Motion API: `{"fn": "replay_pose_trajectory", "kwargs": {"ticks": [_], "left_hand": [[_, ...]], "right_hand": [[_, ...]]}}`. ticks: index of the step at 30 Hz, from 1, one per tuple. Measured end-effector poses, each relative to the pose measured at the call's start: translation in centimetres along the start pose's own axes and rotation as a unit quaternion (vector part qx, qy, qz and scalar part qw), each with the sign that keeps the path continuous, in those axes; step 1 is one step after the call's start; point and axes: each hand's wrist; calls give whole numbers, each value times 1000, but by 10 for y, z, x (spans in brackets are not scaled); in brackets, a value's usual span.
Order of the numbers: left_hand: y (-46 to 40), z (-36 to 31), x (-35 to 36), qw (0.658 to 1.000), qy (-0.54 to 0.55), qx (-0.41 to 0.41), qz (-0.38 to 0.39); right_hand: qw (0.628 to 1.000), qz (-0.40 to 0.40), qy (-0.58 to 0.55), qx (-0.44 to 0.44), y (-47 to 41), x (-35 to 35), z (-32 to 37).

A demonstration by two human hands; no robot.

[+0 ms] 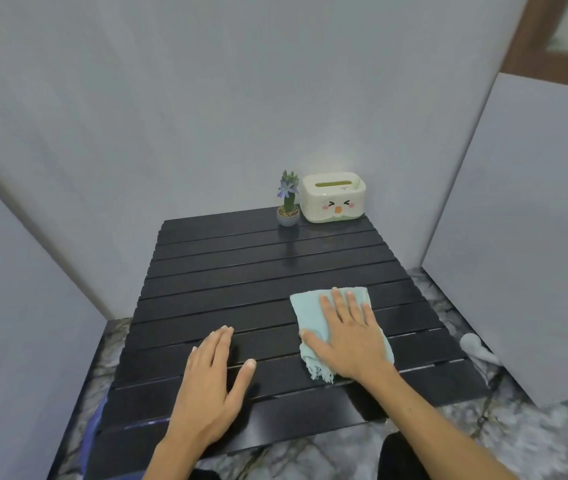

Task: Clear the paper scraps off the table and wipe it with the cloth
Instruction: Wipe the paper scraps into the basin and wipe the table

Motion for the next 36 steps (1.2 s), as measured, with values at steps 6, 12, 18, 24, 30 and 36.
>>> {"fn": "replay_pose_trajectory", "kwargs": {"ticks": [6, 12, 18, 24, 30, 36], "left_hand": [[-4, -5, 7, 1000, 3, -8, 3], [-13, -11, 17, 1000, 6, -3, 5], [-14, -21, 22, 1000, 3, 15, 6], [-10, -32, 35, 999, -9, 30, 27], [-11, -44, 45, 999, -9, 36, 26], [-12, -49, 50, 998, -15, 39, 37]], "right_hand": [[1000, 9, -14, -9, -14, 2, 28], [995, -4, -13, -103, 14, -1, 18], [996, -23, -15, -89, 25, 1, -7], [998, -26, 4, -58, 30, 1, -41], [999, -22, 9, -40, 28, 0, -74], [1000, -16, 11, -23, 25, -2, -101]]}}
Point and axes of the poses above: each hand's wrist, its own y-axis away from the middle knuckle, its own x-axis out of the palm, z = x × y, and after that the axes turned 8 degrees about y, right-handed
